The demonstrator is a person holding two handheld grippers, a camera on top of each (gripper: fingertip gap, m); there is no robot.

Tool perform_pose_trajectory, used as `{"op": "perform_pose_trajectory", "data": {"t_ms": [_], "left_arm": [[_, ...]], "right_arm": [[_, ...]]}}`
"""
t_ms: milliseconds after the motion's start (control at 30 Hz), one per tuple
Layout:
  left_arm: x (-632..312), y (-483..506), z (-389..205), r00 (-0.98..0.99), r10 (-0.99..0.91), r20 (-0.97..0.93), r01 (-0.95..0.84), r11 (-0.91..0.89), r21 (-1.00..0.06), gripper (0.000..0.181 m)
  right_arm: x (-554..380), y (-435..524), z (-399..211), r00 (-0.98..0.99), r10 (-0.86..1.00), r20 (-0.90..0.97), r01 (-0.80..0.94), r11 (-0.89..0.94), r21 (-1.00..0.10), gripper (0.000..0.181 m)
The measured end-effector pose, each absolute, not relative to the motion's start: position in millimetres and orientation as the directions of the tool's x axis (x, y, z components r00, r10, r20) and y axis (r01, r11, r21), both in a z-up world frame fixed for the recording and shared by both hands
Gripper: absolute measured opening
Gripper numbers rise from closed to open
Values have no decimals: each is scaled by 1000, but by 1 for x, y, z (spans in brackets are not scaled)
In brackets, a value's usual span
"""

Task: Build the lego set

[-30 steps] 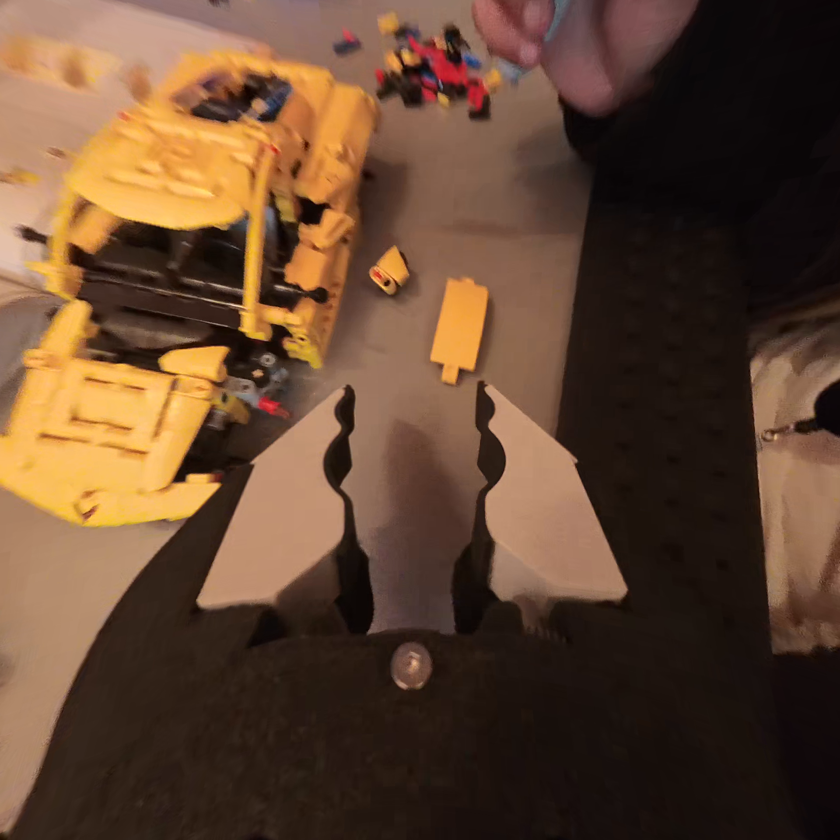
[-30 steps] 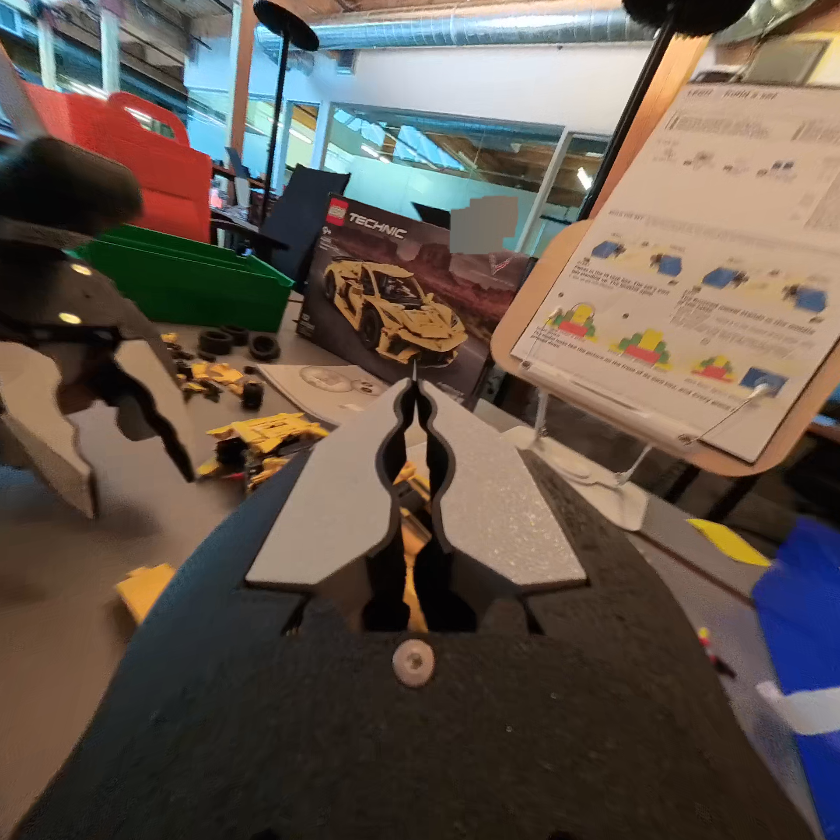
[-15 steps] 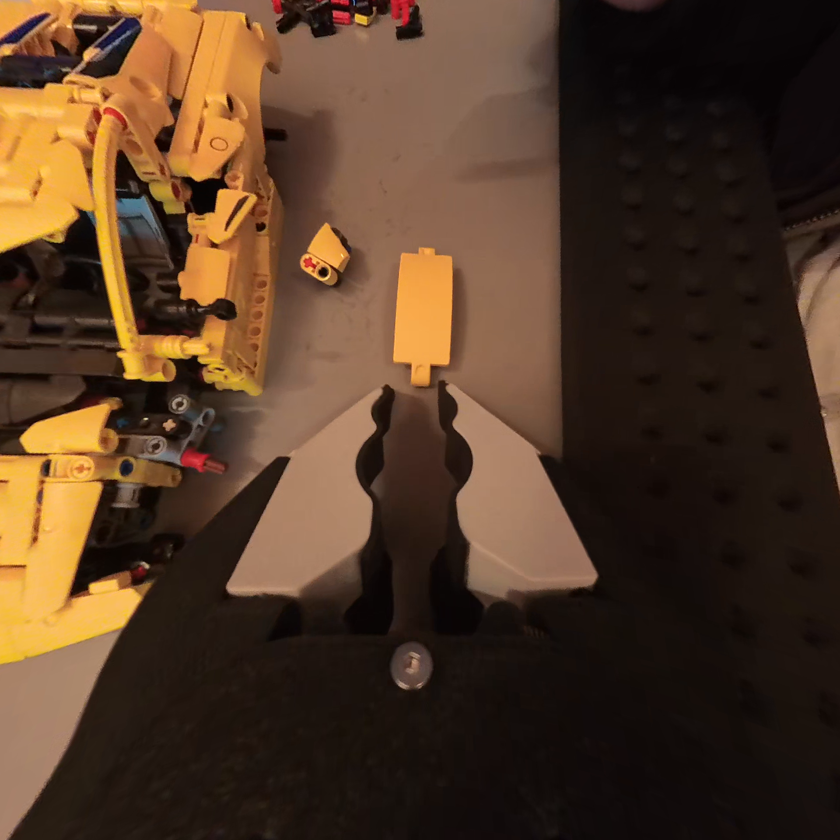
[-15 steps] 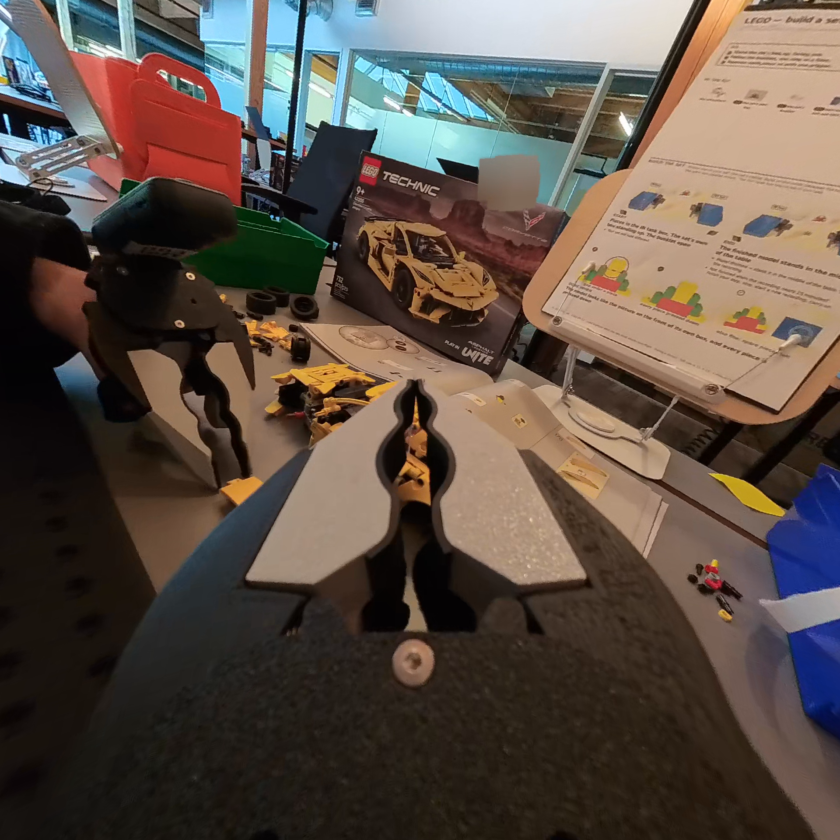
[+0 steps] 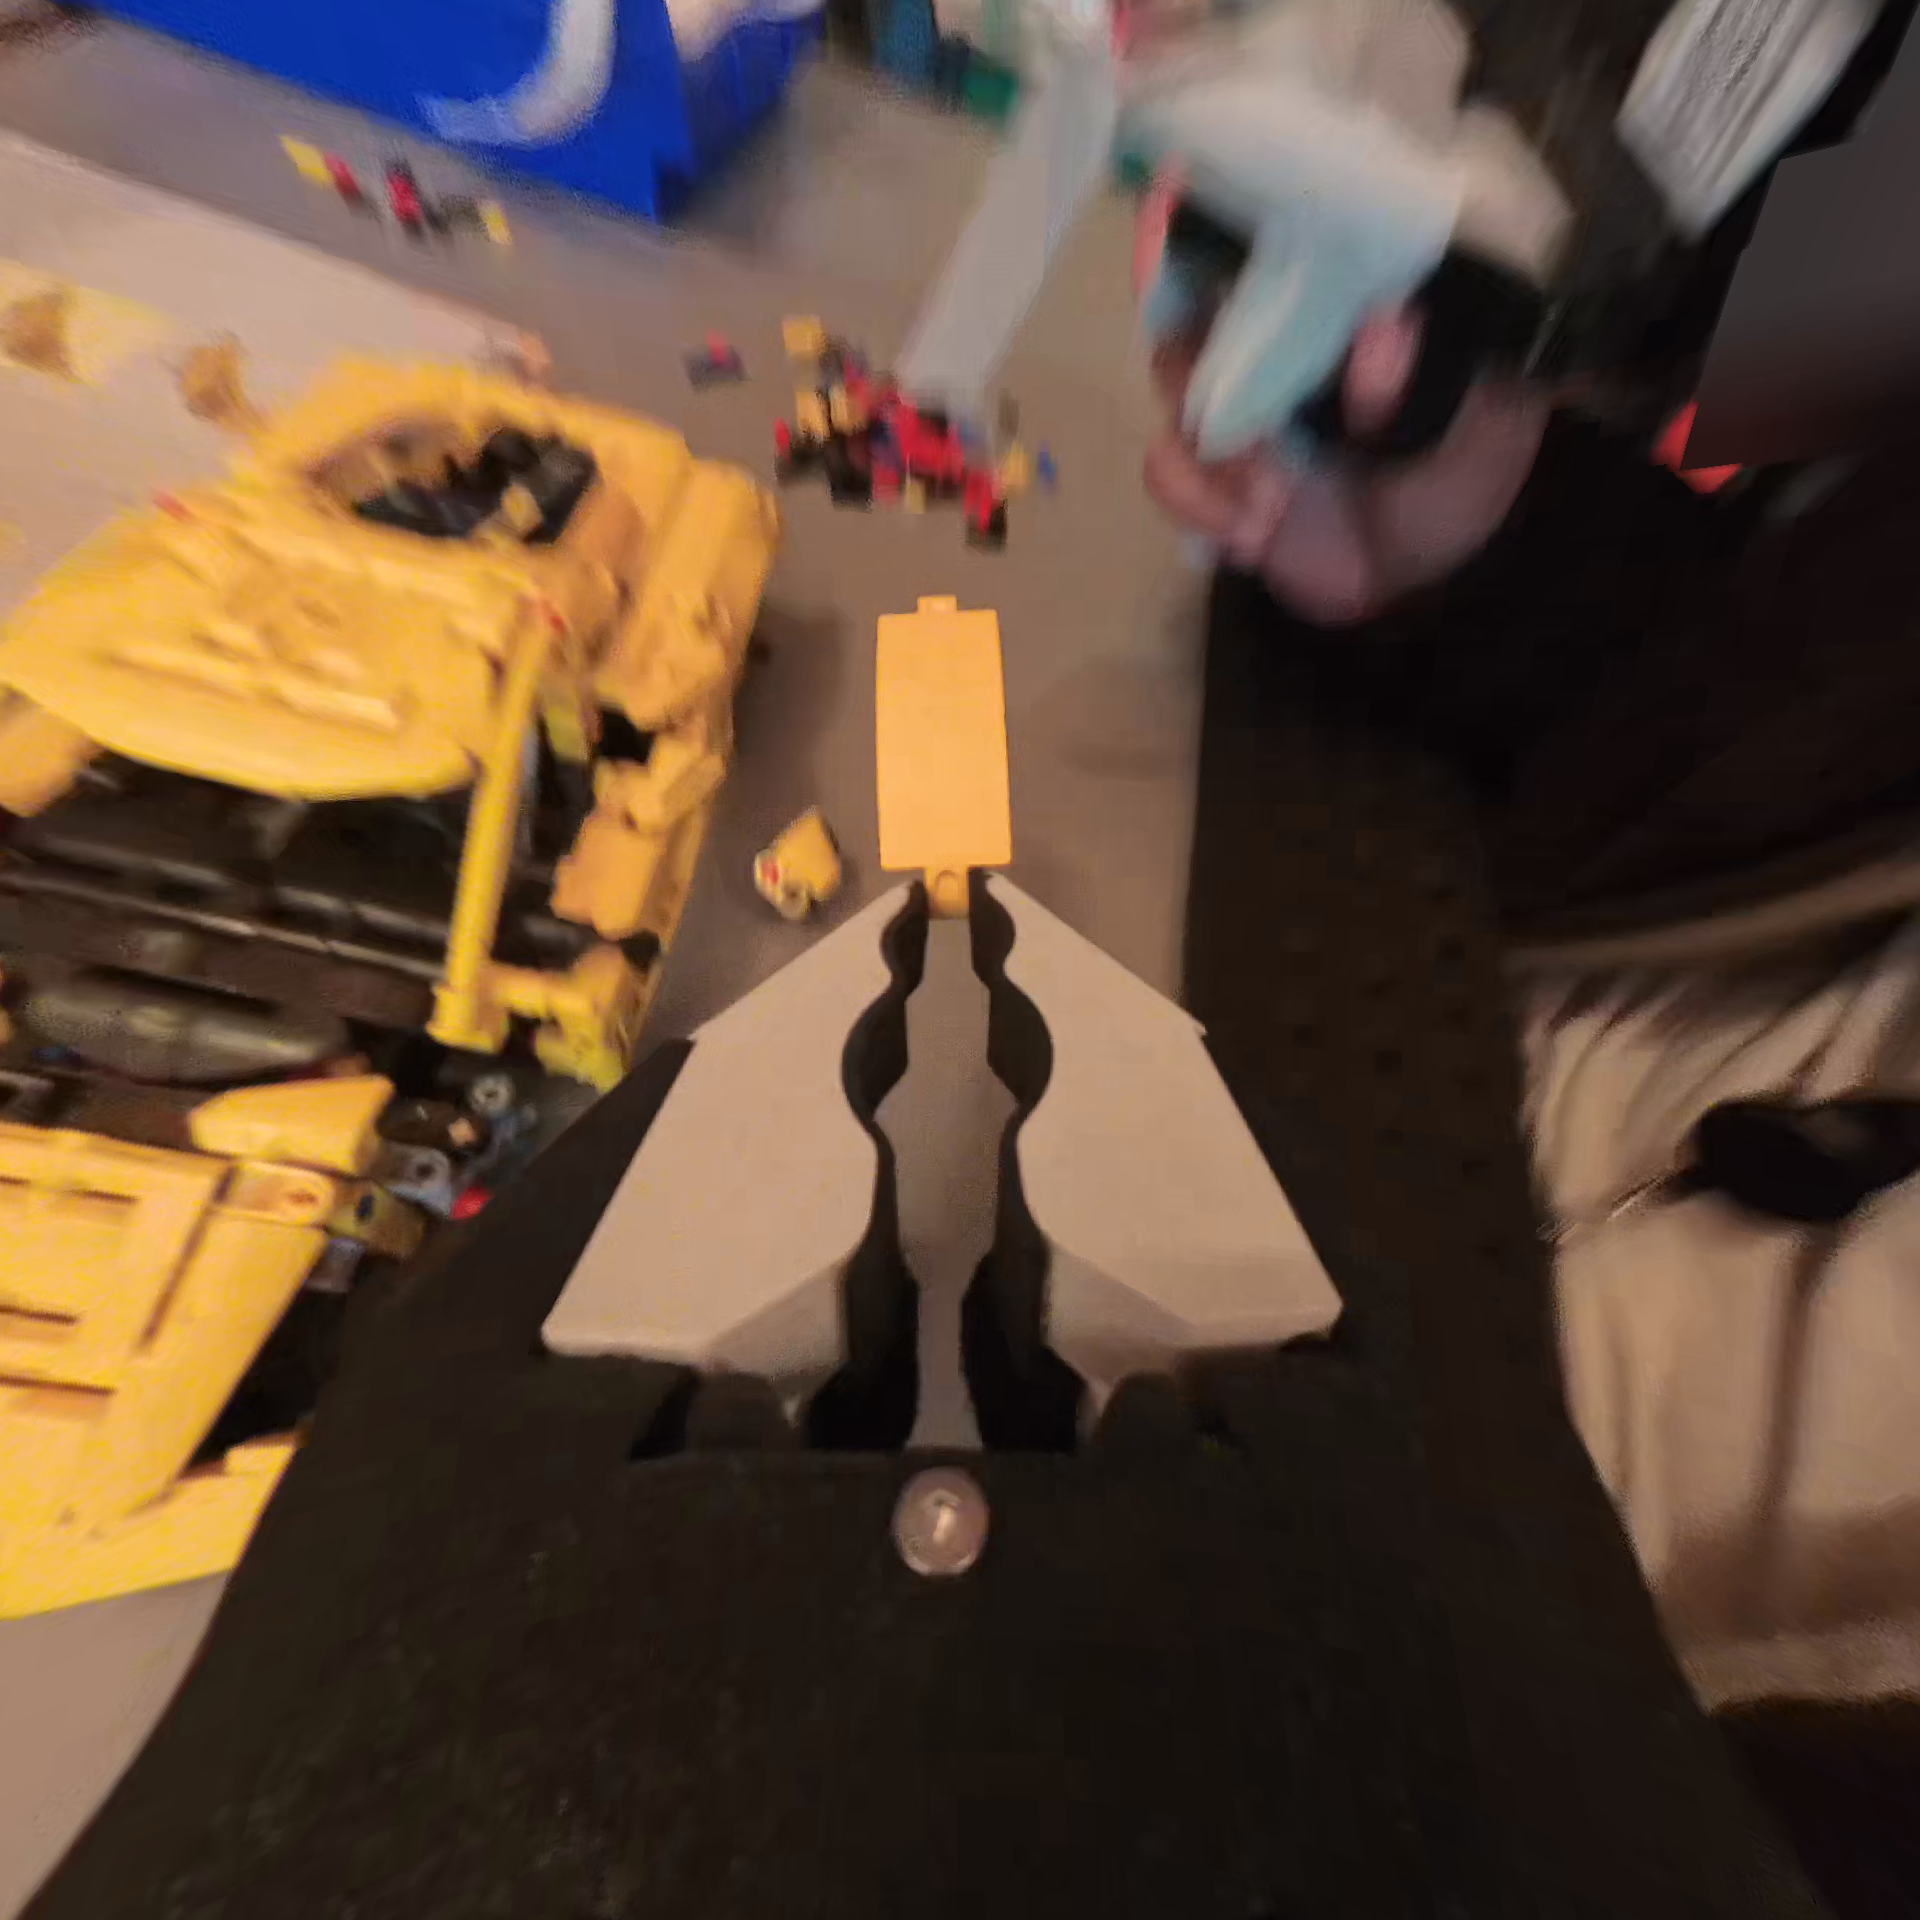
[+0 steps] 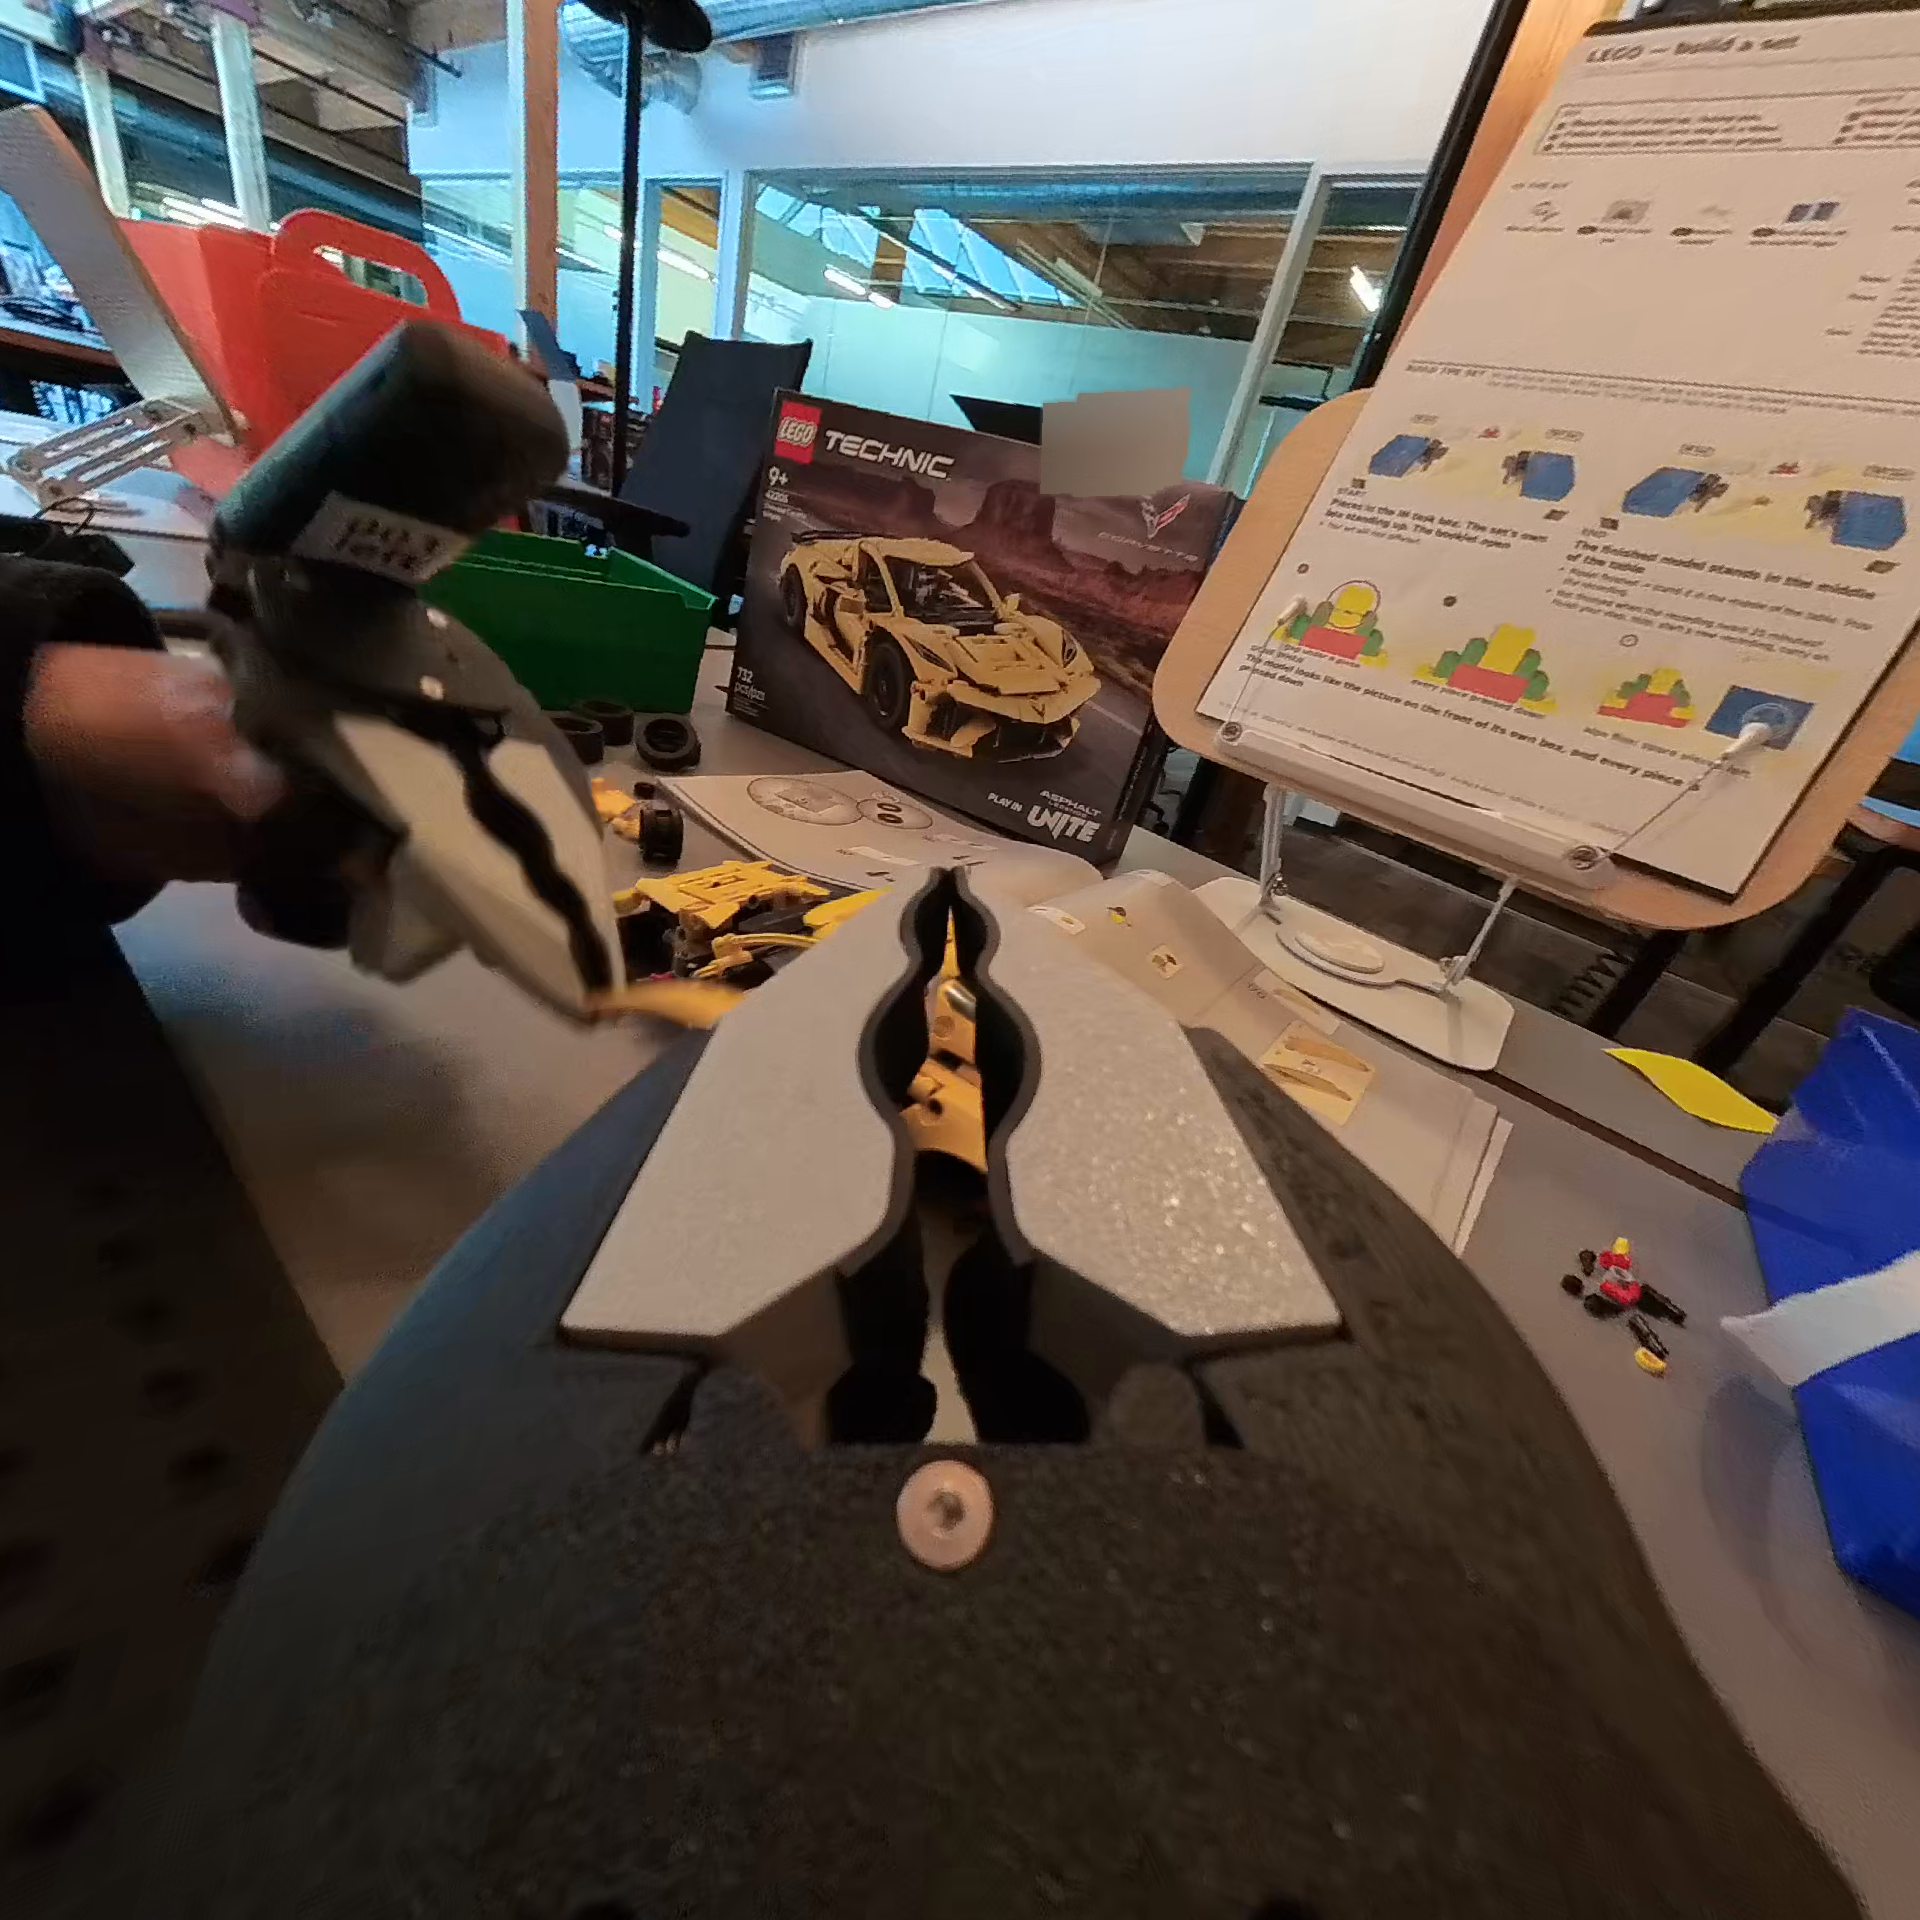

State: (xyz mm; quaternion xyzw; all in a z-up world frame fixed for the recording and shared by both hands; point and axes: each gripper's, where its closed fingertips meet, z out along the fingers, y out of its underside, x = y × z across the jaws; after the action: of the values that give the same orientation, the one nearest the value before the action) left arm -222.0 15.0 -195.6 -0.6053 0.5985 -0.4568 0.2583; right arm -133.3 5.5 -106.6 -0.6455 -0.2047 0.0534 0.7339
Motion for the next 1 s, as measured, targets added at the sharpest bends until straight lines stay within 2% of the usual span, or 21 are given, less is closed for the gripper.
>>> {"op": "perform_pose_trajectory", "data": {"t_ms": [100, 167, 233, 367, 533, 567, 633, 700, 767, 1000], "left_arm": [[-213, 47, -133, -73, -915, 397, -300, -359, -884, 7], [-206, 78, -116, -7, -885, 466, -268, -447, -853, 8], [-199, 108, -117, 67, -863, 501, -269, -499, -823, 7], [-189, 127, -126, 21, -749, 662, -274, -641, -717, 7], [-189, 130, -126, -27, -697, 717, -248, -690, -680, 7], [-190, 131, -126, -22, -704, 710, -246, -685, -686, 7], [-190, 128, -126, -15, -788, 616, -256, -592, -764, 7], [-190, 127, -129, 29, -903, 430, -285, -419, -862, 7], [-189, 124, -126, 40, -958, 283, -293, -282, -914, 7], [-185, 112, -113, 30, -997, 67, -292, -73, -954, 7]], "right_arm": [[-126, 6, -104, 924, 318, 213, 167, 166, -972, 0], [-125, 6, -104, 927, 319, 198, 154, 159, -975, 0], [-124, 6, -104, 928, 318, 196, 152, 157, -976, 0], [-123, 6, -106, 929, 320, 184, 143, 147, -979, 0], [-122, 6, -106, 931, 322, 173, 133, 143, -981, 0], [-122, 6, -106, 931, 323, 172, 131, 144, -981, 0], [-121, 6, -105, 932, 322, 169, 127, 147, -981, 0], [-121, 7, -105, 932, 321, 167, 126, 146, -981, 0], [-121, 7, -106, 933, 320, 168, 127, 144, -981, 0], [-122, 9, -108, 931, 321, 172, 135, 136, -982, 0]]}}
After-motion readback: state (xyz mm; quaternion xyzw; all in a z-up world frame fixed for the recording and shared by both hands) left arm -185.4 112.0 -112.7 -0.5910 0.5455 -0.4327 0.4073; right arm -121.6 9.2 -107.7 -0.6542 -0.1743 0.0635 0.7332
